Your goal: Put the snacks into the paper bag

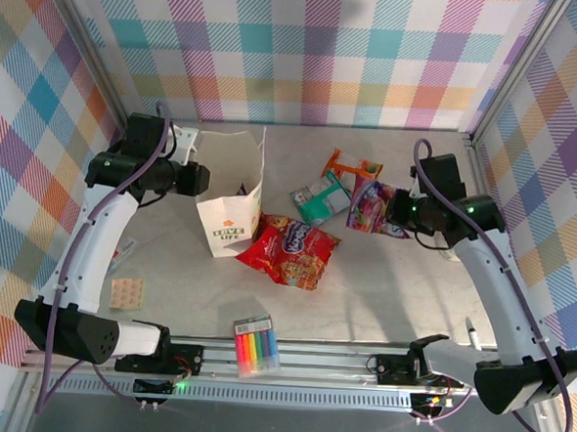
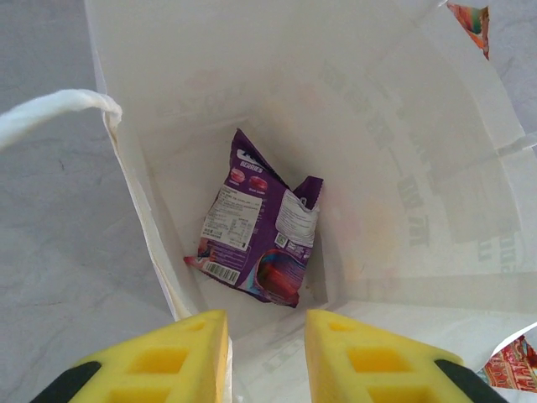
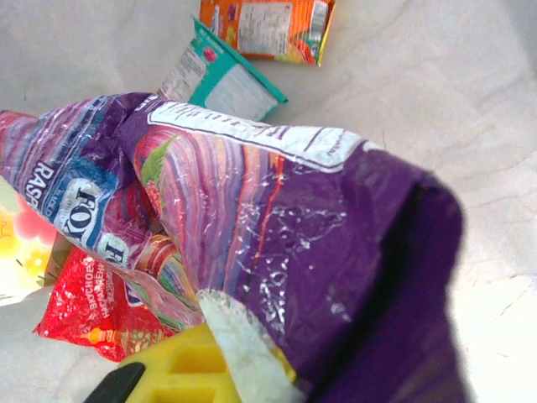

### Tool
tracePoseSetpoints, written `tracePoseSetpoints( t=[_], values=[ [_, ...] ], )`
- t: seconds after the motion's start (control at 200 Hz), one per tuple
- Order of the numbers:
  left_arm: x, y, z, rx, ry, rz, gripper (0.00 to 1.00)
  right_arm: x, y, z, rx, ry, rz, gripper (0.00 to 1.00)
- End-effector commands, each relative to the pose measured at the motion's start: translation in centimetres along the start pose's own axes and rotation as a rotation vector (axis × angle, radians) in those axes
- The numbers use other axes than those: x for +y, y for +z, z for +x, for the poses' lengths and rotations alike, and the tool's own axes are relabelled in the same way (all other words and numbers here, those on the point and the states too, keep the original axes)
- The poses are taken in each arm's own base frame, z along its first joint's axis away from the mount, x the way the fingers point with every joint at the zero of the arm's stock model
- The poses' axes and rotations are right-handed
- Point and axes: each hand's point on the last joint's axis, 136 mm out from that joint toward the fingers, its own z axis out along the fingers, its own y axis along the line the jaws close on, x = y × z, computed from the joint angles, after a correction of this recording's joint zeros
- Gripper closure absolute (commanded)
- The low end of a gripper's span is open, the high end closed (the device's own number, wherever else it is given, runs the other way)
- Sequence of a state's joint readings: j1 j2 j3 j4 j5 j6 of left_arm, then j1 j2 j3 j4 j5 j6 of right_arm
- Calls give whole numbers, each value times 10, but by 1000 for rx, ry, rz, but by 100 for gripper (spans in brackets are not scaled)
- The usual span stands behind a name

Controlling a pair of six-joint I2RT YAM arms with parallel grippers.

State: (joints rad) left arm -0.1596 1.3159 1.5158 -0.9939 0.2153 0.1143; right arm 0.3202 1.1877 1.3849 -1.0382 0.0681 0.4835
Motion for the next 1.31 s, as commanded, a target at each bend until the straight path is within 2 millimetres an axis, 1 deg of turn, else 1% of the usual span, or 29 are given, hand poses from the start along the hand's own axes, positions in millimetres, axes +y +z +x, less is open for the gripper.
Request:
tracePoseSetpoints(
  t=[0.0, 0.23, 0.36, 0.575, 0.7, 0.835, 0.975, 1.085, 1.3],
  values=[
    [-2, -5, 3, 17, 17, -8, 69, 2, -15, -18, -67, -47, 17, 86],
    [-1, -8, 0, -6, 30, -27, 69, 13, -26, -39, -120, -80, 2, 86],
    [-2, -8, 0, 1, 41, -26, 69, 18, -34, -54, -158, -98, 2, 86],
    [-3, -4, 1, 26, 46, -32, 68, 33, -47, -82, -227, -120, -24, 86],
    [-4, -6, 0, 21, 51, -36, 68, 44, -53, -95, -253, -128, -56, 87],
    [-3, -7, 0, 16, 52, -46, 68, 54, -59, -104, -276, -134, -85, 87],
    [-1, -7, 0, 14, 52, -54, 68, 65, -70, -115, -305, -146, -124, 88],
    [-5, -9, -2, 0, 50, -34, 68, 75, -77, -121, -319, -158, -162, 88],
    [-2, -12, -5, -20, 38, -57, 67, 100, -82, -128, -329, -182, -249, 89]
  ],
)
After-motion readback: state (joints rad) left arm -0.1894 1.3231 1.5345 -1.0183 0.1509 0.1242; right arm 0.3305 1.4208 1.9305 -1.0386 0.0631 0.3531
